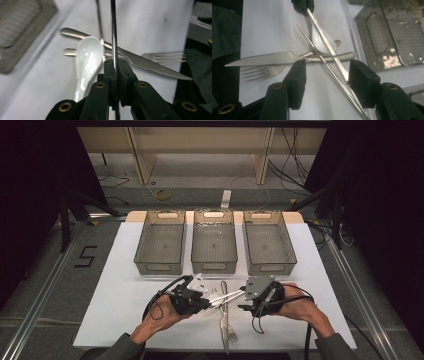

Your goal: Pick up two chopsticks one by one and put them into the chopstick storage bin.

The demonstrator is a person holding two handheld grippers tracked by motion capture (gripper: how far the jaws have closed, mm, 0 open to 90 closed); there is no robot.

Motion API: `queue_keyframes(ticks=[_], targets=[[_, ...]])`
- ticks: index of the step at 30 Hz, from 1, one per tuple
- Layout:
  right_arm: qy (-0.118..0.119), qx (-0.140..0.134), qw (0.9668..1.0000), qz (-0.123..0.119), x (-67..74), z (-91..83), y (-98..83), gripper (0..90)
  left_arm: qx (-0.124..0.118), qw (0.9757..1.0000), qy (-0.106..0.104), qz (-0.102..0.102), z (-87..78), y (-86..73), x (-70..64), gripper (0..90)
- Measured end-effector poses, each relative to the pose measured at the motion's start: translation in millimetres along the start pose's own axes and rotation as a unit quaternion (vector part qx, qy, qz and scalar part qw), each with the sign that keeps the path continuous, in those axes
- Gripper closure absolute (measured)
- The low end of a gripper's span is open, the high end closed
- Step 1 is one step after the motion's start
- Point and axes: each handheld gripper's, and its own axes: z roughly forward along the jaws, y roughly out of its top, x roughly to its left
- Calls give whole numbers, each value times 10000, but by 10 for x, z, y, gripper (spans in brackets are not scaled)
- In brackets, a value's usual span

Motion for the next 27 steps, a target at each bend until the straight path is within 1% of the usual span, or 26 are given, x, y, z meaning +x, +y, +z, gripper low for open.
queue_keyframes(ticks=[1, 2, 4, 5, 6, 7, 10, 11, 12, 14, 15, 16, 17, 18, 19, 20, 22, 23, 24, 25, 26, 27], targets=[[-25, -42, 10000, 64, 4, -11, -33, 487, -27, 10000, 42, -32, -24, -4, 25, 862], [-68, -71, 9999, 125, 12, -20, -63, 485, -87, 9998, 118, -122, -46, -11, 42, 862], [-107, -148, 9996, 211, 29, -35, -117, 477, -174, 9995, 151, -203, -96, -27, 95, 861], [-107, -148, 9996, 211, 29, -35, -117, 477, -174, 9995, 151, -203, -96, -27, 95, 861], [-26, -227, 9993, 307, 41, -46, -170, 467, -275, 9989, 275, -267, -147, -49, 142, 861], [44, -246, 9990, 363, 45, -45, -199, 459, -350, 9985, 268, -338, -174, -59, 173, 861], [27, -261, 9984, 501, 42, -32, -274, 441, -469, 9965, 467, -514, -264, -92, 269, 861], [14, -276, 9982, 532, 43, -25, -292, 430, -527, 9954, 524, -608, -297, -104, 303, 861], [-14, -283, 9979, 582, 49, -12, -306, 416, -569, 9947, 568, -636, -334, -118, 343, 861], [-37, -301, 9974, 648, 56, 26, -339, 384, -663, 9926, 631, -792, -406, -149, 422, 861], [-29, -321, 9970, 699, 59, 46, -358, 368, -713, 9907, 647, -962, -433, -169, 473, 861], [-34, -354, 9964, 765, 64, 65, -379, 348, -713, 9907, 647, -962, -433, -169, 473, 861], [-8, -431, 9954, 861, 67, 78, -406, 336, -831, 9866, 687, -1223, -488, -213, 564, 861], [28, -556, 9937, 972, 67, 92, -438, 332, -848, 9856, 731, -1266, -518, -230, 602, 861], [30, -626, 9920, 1096, 74, 100, -469, 325, -881, 9844, 800, -1296, -553, -244, 636, 861], [2, -665, 9911, 1153, 78, 110, -497, 319, -947, 9825, 854, -1358, -592, -258, 672, 861], [-56, -672, 9900, 1241, 89, 117, -538, 313, -1006, 9792, 975, -1470, -673, -280, 760, 861], [-73, -702, 9891, 1290, 92, 114, -554, 312, -1036, 9766, 1065, -1552, -711, -290, 808, 861], [-52, -737, 9879, 1363, 95, 111, -569, 311, -1060, 9746, 1115, -1626, -745, -302, 866, 861], [-16, -755, 9871, 1411, 95, 109, -580, 307, -1060, 9746, 1115, -1626, -745, -302, 866, 861], [-24, -745, 9867, 1444, 101, 108, -586, 302, -1099, 9696, 1269, -1782, -789, -326, 985, 861], [-40, -747, 9865, 1453, 105, 109, -590, 298, -1079, 9674, 1339, -1858, -802, -340, 1048, 861]])
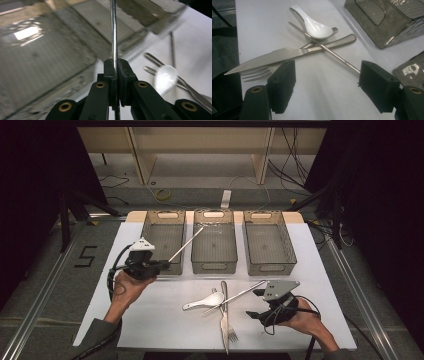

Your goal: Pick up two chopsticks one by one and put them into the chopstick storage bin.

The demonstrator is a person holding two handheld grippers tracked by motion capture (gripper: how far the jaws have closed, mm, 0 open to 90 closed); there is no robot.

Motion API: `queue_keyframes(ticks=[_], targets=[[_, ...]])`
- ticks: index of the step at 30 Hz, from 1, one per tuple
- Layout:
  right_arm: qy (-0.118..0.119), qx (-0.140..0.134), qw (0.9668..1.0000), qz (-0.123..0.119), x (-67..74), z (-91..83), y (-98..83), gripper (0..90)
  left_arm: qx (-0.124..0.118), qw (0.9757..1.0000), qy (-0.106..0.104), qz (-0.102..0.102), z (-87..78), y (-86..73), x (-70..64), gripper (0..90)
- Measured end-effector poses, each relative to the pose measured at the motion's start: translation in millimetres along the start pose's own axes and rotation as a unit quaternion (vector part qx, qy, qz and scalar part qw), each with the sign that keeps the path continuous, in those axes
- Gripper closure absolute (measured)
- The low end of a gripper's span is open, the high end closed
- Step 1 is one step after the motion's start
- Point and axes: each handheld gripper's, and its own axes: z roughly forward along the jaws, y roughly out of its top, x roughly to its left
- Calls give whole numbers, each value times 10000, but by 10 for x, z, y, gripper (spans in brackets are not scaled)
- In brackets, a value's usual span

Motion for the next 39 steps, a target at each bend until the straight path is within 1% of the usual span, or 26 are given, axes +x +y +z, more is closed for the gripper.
queue_keyframes(ticks=[1, 2, 3, 4, 5, 6, 7, 10, 11, 13, 14, 15, 17, 18, 19, 22, 23, 24, 25, 27, 31, 33, 34, 35, 36, 39], targets=[[-6, -24, 10000, 12, 6, 2, -5, 294, -6, 10000, 40, -75, 9, 8, 64, 861], [-15, -20, 10000, 7, 13, 2, -9, 290, -6, 10000, 40, -75, 9, 8, 64, 861], [-17, -25, 10000, 7, 21, 2, -12, 287, -57, 9995, 141, -271, 29, 23, 177, 861], [-12, -46, 10000, 1, 25, 3, -15, 283, -57, 9995, 141, -271, 29, 23, 177, 861], [-12, -64, 10000, 21, 30, 4, -17, 279, -92, 9989, 300, -361, 53, 42, 270, 861], [-34, -72, 10000, 29, 34, 2, -18, 276, -92, 9989, 300, -361, 53, 42, 270, 861], [-37, -103, 9999, 43, 35, 1, -19, 271, -88, 9984, 382, -398, 69, 57, 307, 861], [-57, -181, 9997, 129, 22, -22, -18, 269, -60, 9974, 497, -514, 122, 131, 426, 861], [-47, -233, 9996, 149, 15, -27, -21, 269, -60, 9974, 497, -514, 122, 131, 426, 861], [-55, -270, 9994, 192, 11, -33, -26, 268, 14, 9968, 589, -533, 175, 202, 505, 860], [-54, -271, 9994, 190, 10, -34, -28, 268, 14, 9968, 589, -533, 175, 202, 505, 860], [-52, -268, 9994, 190, 13, -35, -29, 268, 62, 9962, 676, -540, 200, 223, 531, 860], [-44, -269, 9995, 185, 20, -36, -31, 268, 120, 9955, 730, -589, 245, 248, 597, 860], [-49, -270, 9995, 183, 23, -34, -33, 268, 175, 9947, 774, -650, 293, 260, 657, 860], [-47, -264, 9995, 182, 24, -32, -35, 268, 175, 9947, 774, -650, 293, 260, 657, 860], [-30, -240, 9995, 183, 20, -23, -41, 268, 302, 9930, 867, -741, 368, 266, 747, 860], [-27, -236, 9996, 181, 19, -21, -41, 268, 363, 9917, 921, -824, 414, 267, 799, 860], [-31, -231, 9996, 179, 20, -21, -40, 268, 380, 9909, 935, -885, 432, 269, 823, 860], [-23, -231, 9996, 178, 21, -21, -40, 268, 405, 9903, 946, -930, 448, 268, 843, 860], [-31, -221, 9996, 172, 19, -20, -42, 268, 438, 9899, 960, -948, 460, 267, 859, 859], [-18, -238, 9996, 174, 18, -22, -43, 268, 509, 9878, 1081, -1002, 501, 256, 884, 858], [-28, -224, 9996, 174, 21, -20, -42, 268, 531, 9874, 1093, -1016, 509, 255, 892, 857], [-23, -223, 9996, 170, 23, -19, -40, 268, 567, 9858, 1165, -1073, 533, 252, 904, 856], [-11, -229, 9996, 172, 26, -18, -39, 268, 567, 9858, 1165, -1073, 533, 252, 904, 856], [-8, -224, 9996, 171, 27, -19, -38, 268, 615, 9847, 1215, -1083, 555, 252, 907, 855], [0, -223, 9996, 165, 24, -14, -39, 268, 688, 9836, 1291, -1055, 573, 254, 913, 845]])
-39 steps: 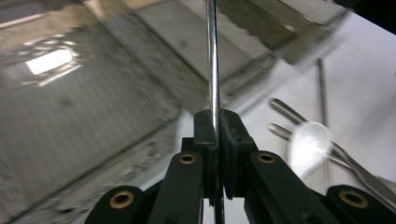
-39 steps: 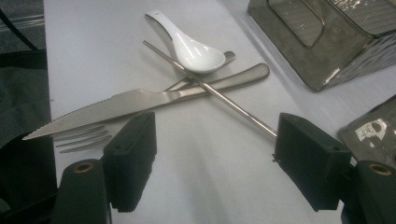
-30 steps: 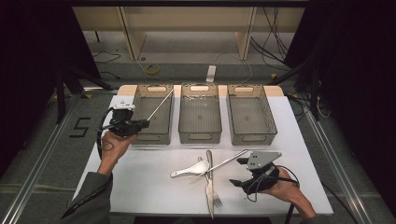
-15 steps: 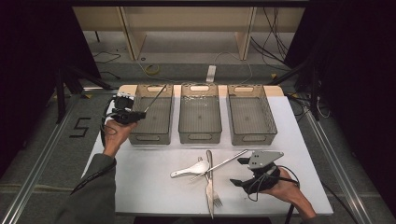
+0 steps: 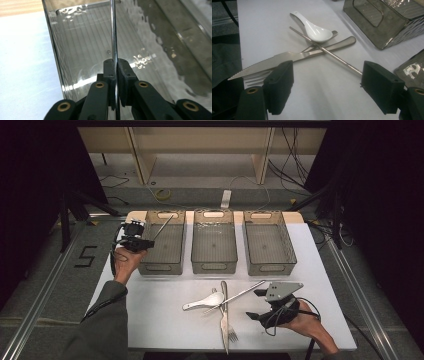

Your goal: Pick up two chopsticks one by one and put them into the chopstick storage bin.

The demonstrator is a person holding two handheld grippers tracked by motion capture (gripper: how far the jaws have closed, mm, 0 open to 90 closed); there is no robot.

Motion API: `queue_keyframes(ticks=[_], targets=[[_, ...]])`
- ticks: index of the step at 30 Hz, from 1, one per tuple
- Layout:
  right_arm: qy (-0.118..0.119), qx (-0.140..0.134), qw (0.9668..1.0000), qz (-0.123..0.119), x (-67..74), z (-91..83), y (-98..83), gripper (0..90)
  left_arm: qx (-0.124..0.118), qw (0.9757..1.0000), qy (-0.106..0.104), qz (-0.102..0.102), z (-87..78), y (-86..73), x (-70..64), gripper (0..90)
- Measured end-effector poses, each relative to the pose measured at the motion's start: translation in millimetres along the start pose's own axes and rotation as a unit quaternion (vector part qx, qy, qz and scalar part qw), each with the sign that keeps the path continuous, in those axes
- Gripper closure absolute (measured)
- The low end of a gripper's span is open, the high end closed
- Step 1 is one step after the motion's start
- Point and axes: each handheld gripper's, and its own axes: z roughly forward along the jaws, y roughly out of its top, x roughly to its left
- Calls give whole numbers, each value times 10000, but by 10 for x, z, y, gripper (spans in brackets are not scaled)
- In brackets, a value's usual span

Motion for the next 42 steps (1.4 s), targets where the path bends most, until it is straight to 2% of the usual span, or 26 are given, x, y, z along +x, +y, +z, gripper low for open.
queue_keyframes(ticks=[1, 4, 6, 8, 10, 13, 14, 15, 16, 19, 20, 22, 23, 24, 25, 26, 27, 29, 30, 31, 32, 33, 36, 38, 40, 42], targets=[[2, 0, 10000, 0, 0, 0, 0, 268, 30, 10000, 45, -9, 14, 2, 6, 831], [3, -4, 10000, 11, 0, -6, 2, 268, 46, 9999, 86, -118, 49, -3, 28, 604], [-1, -6, 10000, 4, -1, -11, 5, 268, -9, 9999, -22, -127, 33, -12, 24, 568], [-24, -29, 10000, -45, -20, -21, 26, 268, -58, 9999, -77, -113, -5, -11, -3, 472], [-62, -61, 9999, -53, -40, -32, 55, 268, -133, 9998, -154, -58, -63, -12, -45, 427], [-106, -28, 9998, -151, -65, -41, 98, 268, -175, 9991, -396, -25, -151, -22, -113, 373], [-150, 71, 9995, -270, -92, -41, 154, 268, -257, 9974, -674, -47, -226, -49, -169, 324], [-136, 128, 9993, -310, -113, -38, 185, 265, -257, 9974, -674, -47, -226, -49, -169, 309], [-111, 199, 9991, -369, -134, -33, 217, 265, -314, 9958, -855, 54, -308, -92, -241, 290], [-63, 437, 9975, -557, -199, -13, 309, 266, -386, 9936, -1049, 161, -394, -149, -329, 252], [-42, 524, 9966, -628, -224, 0, 336, 267, -510, 9911, -1202, 252, -482, -214, -417, 240], [28, 734, 9947, -714, -275, 43, 380, 270, -620, 9874, -1410, 352, -557, -286, -502, 226], [82, 845, 9935, -764, -300, 73, 395, 276, -620, 9874, -1410, 352, -557, -286, -502, 220], [108, 951, 9920, -828, -325, 107, 410, 280, -632, 9857, -1473, 528, -618, -357, -600, 211], [139, 1062, 9905, -858, -345, 142, 422, 283, -698, 9845, -1498, 593, -651, -397, -644, 200], [139, 1062, 9905, -858, -345, 142, 422, 283, -698, 9845, -1498, 593, -651, -397, -644, 199], [235, 1229, 9877, -937, -395, 211, 433, 298, -764, 9832, -1537, 627, -686, -438, -676, 197], [282, 1408, 9852, -939, -440, 277, 430, 301, -890, 9807, -1603, 681, -737, -514, -732, 198], [281, 1500, 9837, -949, -462, 307, 425, 311, -959, 9791, -1617, 780, -775, -596, -782, 195], [281, 1500, 9837, -949, -462, 307, 425, 311, -959, 9791, -1617, 780, -775, -596, -782, 192], [250, 1673, 9808, -974, -505, 366, 412, 326, -985, 9784, -1639, 787, -788, -635, -804, 190], [248, 1741, 9795, -979, -523, 396, 407, 333, -1069, 9766, -1700, 773, -806, -701, -846, 189], [275, 1831, 9776, -1001, -570, 490, 386, 350, -1082, 9756, -1745, 779, -810, -756, -889, 179], [280, 1961, 9746, -1042, -596, 543, 369, 363, -1034, 9761, -1686, 904, -786, -828, -945, 172], [258, 2054, 9724, -1074, -620, 590, 351, 377, -1017, 9746, -1784, 895, -780, -874, -967, 170], [300, 2068, 9723, -1046, -640, 624, 340, 393, -1041, 9729, -1872, 873, -791, -917, -997, 167]])
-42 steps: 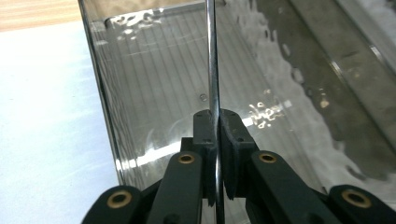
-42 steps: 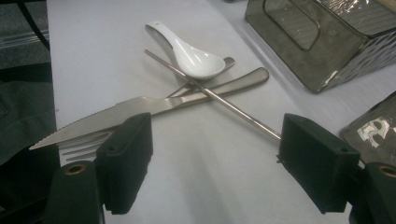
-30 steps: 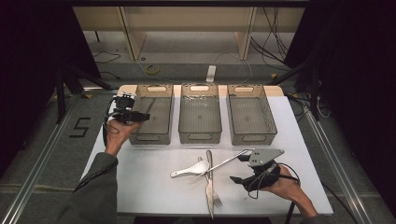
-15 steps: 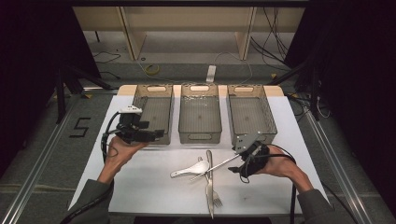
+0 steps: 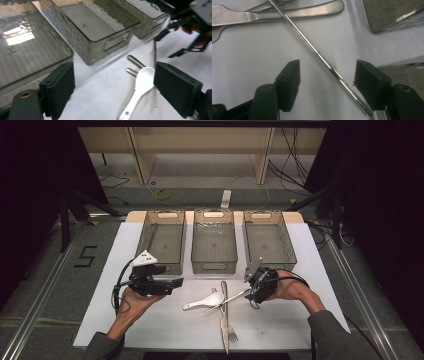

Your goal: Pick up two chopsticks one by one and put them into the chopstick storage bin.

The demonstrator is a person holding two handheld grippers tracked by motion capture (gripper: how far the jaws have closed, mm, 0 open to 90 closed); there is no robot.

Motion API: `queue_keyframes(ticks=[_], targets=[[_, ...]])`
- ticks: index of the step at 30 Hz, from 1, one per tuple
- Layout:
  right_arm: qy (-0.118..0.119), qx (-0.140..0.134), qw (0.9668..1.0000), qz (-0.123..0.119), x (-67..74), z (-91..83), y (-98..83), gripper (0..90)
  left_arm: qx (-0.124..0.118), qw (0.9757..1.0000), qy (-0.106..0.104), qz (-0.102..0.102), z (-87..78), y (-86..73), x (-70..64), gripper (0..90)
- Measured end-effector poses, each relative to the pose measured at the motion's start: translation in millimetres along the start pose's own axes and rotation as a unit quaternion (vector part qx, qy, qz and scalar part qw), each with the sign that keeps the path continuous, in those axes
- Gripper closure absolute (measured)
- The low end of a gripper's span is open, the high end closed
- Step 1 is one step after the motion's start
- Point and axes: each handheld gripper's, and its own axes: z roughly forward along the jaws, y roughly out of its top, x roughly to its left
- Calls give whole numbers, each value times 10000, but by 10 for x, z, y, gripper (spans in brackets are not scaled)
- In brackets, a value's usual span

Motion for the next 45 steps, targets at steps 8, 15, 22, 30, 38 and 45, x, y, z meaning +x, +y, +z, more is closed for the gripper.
queue_keyframes(ticks=[8, 15, 22, 30, 38, 45], targets=[[133, 148, 9998, -76, -51, 105, 39, 446, 61, 9998, -140, 110, -5, -82, -133, 163], [201, 372, 9986, -312, -64, 199, 76, 513, 69, 9998, -131, 120, 9, -83, -157, 163], [293, 451, 9976, -441, -34, 203, 92, 593, 88, 9998, -111, 108, 30, -94, -140, 163], [387, 534, 9950, -750, 30, 186, 97, 721, 118, 9998, -106, 127, 48, -98, -146, 163], [548, 631, 9894, -1185, 121, 159, 79, 826, 145, 9998, -106, 132, 57, -101, -141, 164], [736, 620, 9840, -1499, 181, 133, 61, 855, 178, 9997, -95, 150, 73, -105, -135, 163]])
